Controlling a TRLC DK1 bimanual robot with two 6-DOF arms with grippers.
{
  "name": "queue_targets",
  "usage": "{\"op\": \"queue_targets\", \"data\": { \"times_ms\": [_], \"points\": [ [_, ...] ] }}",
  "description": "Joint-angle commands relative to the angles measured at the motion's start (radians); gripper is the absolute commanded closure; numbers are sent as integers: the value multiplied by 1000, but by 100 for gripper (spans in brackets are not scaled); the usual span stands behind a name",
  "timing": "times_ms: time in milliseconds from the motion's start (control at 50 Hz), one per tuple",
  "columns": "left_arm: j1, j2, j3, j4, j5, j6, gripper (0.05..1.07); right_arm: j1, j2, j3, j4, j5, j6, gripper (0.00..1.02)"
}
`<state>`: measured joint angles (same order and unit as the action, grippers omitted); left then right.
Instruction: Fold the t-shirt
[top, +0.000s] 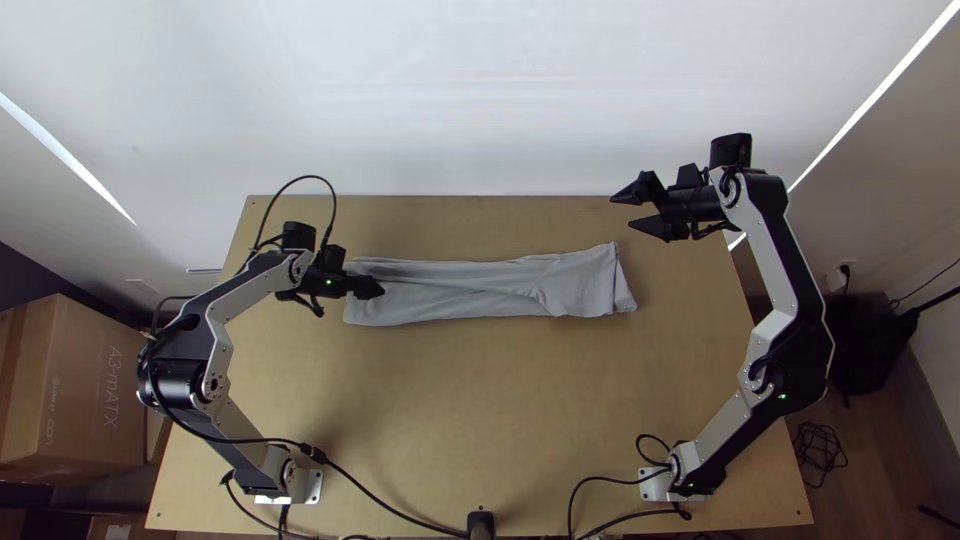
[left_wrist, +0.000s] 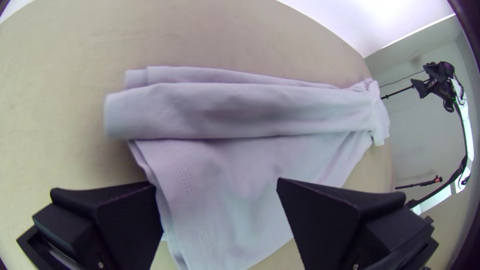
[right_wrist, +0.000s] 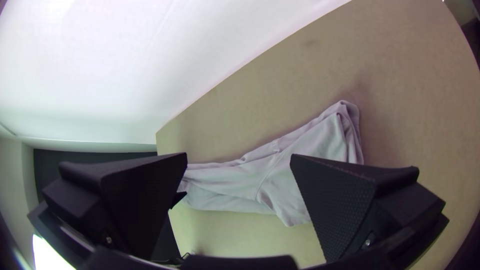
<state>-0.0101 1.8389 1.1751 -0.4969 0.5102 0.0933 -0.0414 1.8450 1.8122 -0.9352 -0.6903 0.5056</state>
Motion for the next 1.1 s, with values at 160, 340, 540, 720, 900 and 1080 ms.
{"op": "queue_targets", "data": {
  "times_ms": [160, 340, 540, 720, 900, 1080],
  "points": [
    [1, -55, -117, 158, -18, -124, 102, 14, -72, -67, -7, -9, 22, 7],
    [113, -95, -147, 181, -19, -119, 105, 8, -90, -91, -2, -9, 14, 7],
    [303, -106, -134, 116, 2, -37, 105, -5, -102, -108, 4, -8, 4, 7],
    [443, -122, -68, 20, 51, -3, 105, -15, -104, -122, 12, -6, 2, 7],
    [506, -175, 24, -152, 120, 20, 105, -49, -105, -136, 12, 2, -22, 4],
    [403, -288, 44, -193, 142, -29, 105, -77, -118, -163, 12, 15, -50, 4]
  ]
}}
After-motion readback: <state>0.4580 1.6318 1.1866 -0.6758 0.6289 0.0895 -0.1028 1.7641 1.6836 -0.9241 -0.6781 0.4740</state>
